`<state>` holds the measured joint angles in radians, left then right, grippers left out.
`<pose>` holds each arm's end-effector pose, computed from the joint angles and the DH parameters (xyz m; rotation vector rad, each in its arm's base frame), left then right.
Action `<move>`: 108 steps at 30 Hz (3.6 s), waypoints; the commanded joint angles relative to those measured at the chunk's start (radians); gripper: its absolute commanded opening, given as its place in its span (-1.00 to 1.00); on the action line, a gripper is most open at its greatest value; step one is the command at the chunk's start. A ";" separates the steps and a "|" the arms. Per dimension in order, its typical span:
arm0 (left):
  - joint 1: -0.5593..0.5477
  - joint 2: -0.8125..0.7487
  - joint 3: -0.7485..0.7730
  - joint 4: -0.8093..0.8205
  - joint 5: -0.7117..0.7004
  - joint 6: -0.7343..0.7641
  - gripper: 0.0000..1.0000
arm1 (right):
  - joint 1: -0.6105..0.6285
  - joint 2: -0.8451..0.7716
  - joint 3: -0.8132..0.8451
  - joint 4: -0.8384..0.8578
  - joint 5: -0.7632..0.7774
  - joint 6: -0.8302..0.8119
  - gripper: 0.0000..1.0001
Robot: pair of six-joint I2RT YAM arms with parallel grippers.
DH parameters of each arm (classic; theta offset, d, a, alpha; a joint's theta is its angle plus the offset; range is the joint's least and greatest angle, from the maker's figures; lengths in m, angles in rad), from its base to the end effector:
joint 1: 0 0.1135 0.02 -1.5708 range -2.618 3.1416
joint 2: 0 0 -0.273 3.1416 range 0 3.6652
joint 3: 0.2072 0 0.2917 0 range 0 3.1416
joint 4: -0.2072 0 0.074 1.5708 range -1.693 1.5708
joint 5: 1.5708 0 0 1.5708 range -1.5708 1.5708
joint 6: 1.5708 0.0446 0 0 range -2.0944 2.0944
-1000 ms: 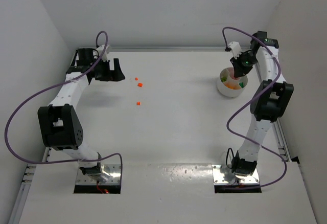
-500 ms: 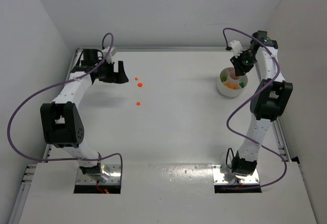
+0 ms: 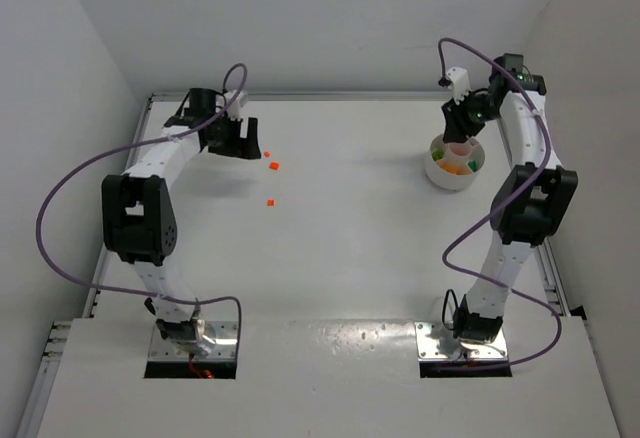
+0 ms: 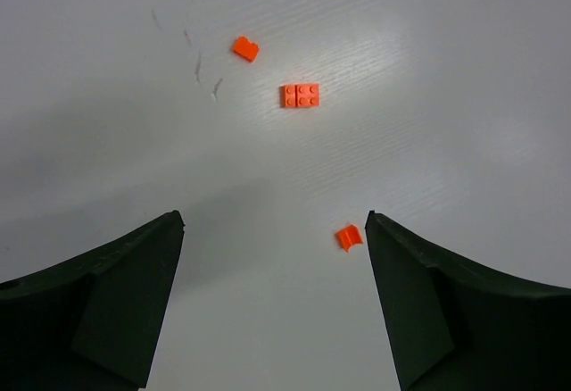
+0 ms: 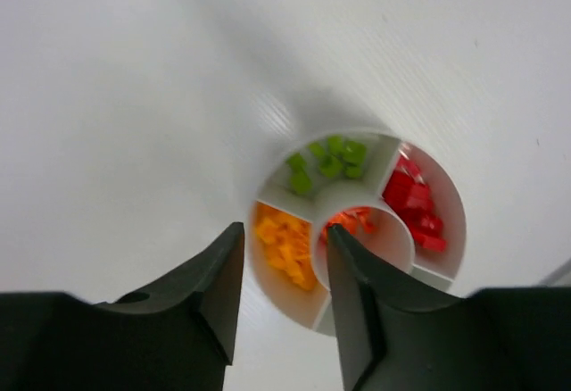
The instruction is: Sort the legos into containers by color
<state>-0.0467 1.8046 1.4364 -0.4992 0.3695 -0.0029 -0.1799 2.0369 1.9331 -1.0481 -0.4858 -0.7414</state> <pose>0.4447 -0.0369 0.2442 0.2179 2.4044 -0.4719 0.4750 -0.0652 0.2839 -0.8319 2.4023 0.3236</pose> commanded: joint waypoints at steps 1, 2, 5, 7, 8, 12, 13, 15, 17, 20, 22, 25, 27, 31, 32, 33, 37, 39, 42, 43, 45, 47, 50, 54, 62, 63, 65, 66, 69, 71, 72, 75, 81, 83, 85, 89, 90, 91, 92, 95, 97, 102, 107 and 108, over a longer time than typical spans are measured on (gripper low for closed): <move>-0.062 0.059 0.091 -0.001 -0.134 0.001 0.66 | 0.031 -0.098 -0.010 -0.007 -0.224 0.077 -0.14; -0.062 0.084 0.114 -0.001 -0.135 -0.009 0.60 | 0.031 -0.098 -0.022 -0.007 -0.224 0.100 -0.02; -0.087 0.173 0.208 -0.024 -0.222 -0.067 0.37 | 0.042 -0.055 0.001 -0.047 -0.224 0.175 0.34; -0.123 0.205 0.254 -0.035 -0.301 -0.098 0.34 | 0.042 -0.006 0.056 -0.101 -0.224 0.184 0.99; -0.133 0.229 0.254 -0.035 -0.328 -0.109 0.31 | 0.042 0.005 0.072 -0.134 -0.214 0.185 1.00; -0.189 0.289 0.303 -0.044 -0.417 -0.190 0.29 | 0.042 -0.044 0.016 -0.022 -0.146 0.255 1.00; -0.190 0.304 0.323 -0.053 -0.438 -0.213 0.29 | 0.042 -0.079 -0.023 0.034 -0.122 0.279 1.00; -0.199 0.331 0.341 -0.067 -0.469 -0.277 0.25 | 0.042 -0.220 -0.181 0.266 -0.036 0.332 1.00; -0.226 0.340 0.341 -0.067 -0.543 -0.316 0.23 | 0.051 -0.329 -0.387 0.498 0.126 0.518 1.00; -0.237 0.375 0.341 -0.067 -0.607 -0.377 0.18 | 0.060 -0.394 -0.424 0.597 0.226 0.568 1.00; -0.246 0.394 0.352 -0.067 -0.621 -0.408 0.12 | 0.051 -0.328 -0.319 0.478 0.217 0.568 1.00; -0.246 0.432 0.363 -0.078 -0.650 -0.431 0.00 | 0.042 -0.255 -0.191 0.297 0.150 0.510 0.91; -0.246 0.461 0.387 -0.078 -0.650 -0.440 -0.03 | 0.042 -0.254 -0.191 0.296 0.150 0.488 0.71; -0.246 0.502 0.418 -0.078 -0.650 -0.440 -0.08 | 0.051 -0.345 -0.316 0.411 0.184 0.488 0.52; -0.246 0.503 0.430 -0.078 -0.650 -0.450 -0.08 | 0.051 -0.356 -0.325 0.412 0.184 0.488 0.48; -0.246 0.516 0.443 -0.087 -0.641 -0.450 -0.08 | 0.051 -0.356 -0.326 0.412 0.155 0.488 0.41; -0.246 0.545 0.469 -0.087 -0.630 -0.459 -0.08 | 0.051 -0.353 -0.326 0.387 0.133 0.479 0.34; -0.246 0.573 0.495 -0.087 -0.630 -0.459 -0.08 | 0.051 -0.337 -0.298 0.369 0.133 0.470 0.26; -0.246 0.584 0.495 -0.087 -0.630 -0.459 -0.11 | 0.051 -0.302 -0.267 0.338 0.124 0.470 0.24; -0.246 0.594 0.495 -0.087 -0.639 -0.459 -0.13 | 0.051 -0.287 -0.251 0.312 0.124 0.470 0.24; -0.236 0.595 0.495 -0.096 -0.639 -0.459 -0.13 | 0.051 -0.265 -0.226 0.303 0.110 0.470 0.21; -0.236 0.595 0.495 -0.096 -0.639 -0.459 -0.20 | 0.051 -0.256 -0.217 0.292 0.099 0.470 0.15; -0.226 0.595 0.484 -0.096 -0.639 -0.459 -0.26 | 0.051 -0.245 -0.217 0.283 0.078 0.461 0.03; -0.217 0.595 0.473 -0.096 -0.639 -0.459 -0.31 | 0.060 -0.227 -0.217 0.260 0.043 0.451 -0.07; -0.206 0.615 0.473 -0.087 -0.629 -0.448 -0.36 | 0.100 -0.208 -0.237 0.211 0.004 0.419 0.01; -0.206 0.615 0.473 -0.087 -0.620 -0.448 -0.36 | 0.100 -0.208 -0.237 0.211 0.004 0.410 0.01; -0.206 0.624 0.473 -0.087 -0.619 -0.439 -0.42 | 0.111 -0.199 -0.237 0.201 0.004 0.410 0.01; -0.206 0.624 0.473 -0.087 -0.619 -0.439 -0.44 | 0.120 -0.199 -0.227 0.201 0.004 0.410 0.01; -0.197 0.624 0.473 -0.087 -0.610 -0.430 -0.59 | 0.120 -0.190 -0.227 0.201 0.004 0.410 -0.05; -0.197 0.624 0.473 -0.087 -0.601 -0.430 -0.71 | 0.132 -0.190 -0.238 0.201 0.004 0.401 -0.11; -0.197 0.624 0.473 -0.087 -0.590 -0.430 -0.86 | 0.141 -0.190 -0.238 0.201 -0.011 0.401 -0.11; -0.177 0.577 0.441 -0.064 -0.499 -0.421 -1.00 | 0.154 -0.214 -0.298 0.217 -0.062 0.378 -0.11; -0.111 0.333 0.165 0.229 0.271 -0.437 -1.00 | 0.206 -0.322 -0.529 0.356 -0.174 0.358 -0.14; -0.111 0.255 0.110 0.264 0.467 -0.437 -1.00 | 0.241 -0.357 -0.586 0.381 -0.201 0.349 -0.04; -0.111 0.211 0.072 0.304 0.575 -0.448 -1.00 | 0.250 -0.369 -0.608 0.399 -0.232 0.349 0.05; -0.120 0.159 -0.043 0.353 0.819 -0.492 -1.00 | 0.322 -0.397 -0.655 0.450 -0.316 0.358 0.01; -0.120 0.148 -0.080 0.353 0.851 -0.502 -1.00 | 0.339 -0.415 -0.664 0.468 -0.329 0.379 0.01; -0.130 0.139 -0.097 0.353 0.876 -0.502 -1.00 | 0.358 -0.415 -0.684 0.505 -0.341 0.392 0.01; -0.130 0.139 -0.114 0.353 0.896 -0.502 -1.00 | 0.376 -0.426 -0.684 0.523 -0.355 0.405 0.01; -0.140 0.101 -0.160 0.364 0.910 -0.526 -1.00 | 0.451 -0.426 -0.698 0.574 -0.364 0.465 0.25; -0.140 0.085 -0.178 0.390 0.919 -0.554 -1.00 | 0.505 -0.426 -0.709 0.598 -0.364 0.479 0.19; -0.150 0.076 -0.169 0.390 0.957 -0.588 -1.00 | 0.594 -0.368 -0.679 0.657 -0.364 0.531 0.09; -0.159 0.058 -0.179 0.403 0.957 -0.634 -1.00 | 0.646 -0.317 -0.622 0.678 -0.304 0.540 0.11; -0.159 0.058 -0.179 0.412 0.957 -0.650 -1.00 | 0.661 -0.317 -0.606 0.678 -0.287 0.540 0.11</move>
<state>-0.1936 1.9182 1.2541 -0.1413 1.2831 -0.6121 0.4561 1.7084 1.2629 -0.4362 -0.7975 -0.2188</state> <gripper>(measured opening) 0.164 0.557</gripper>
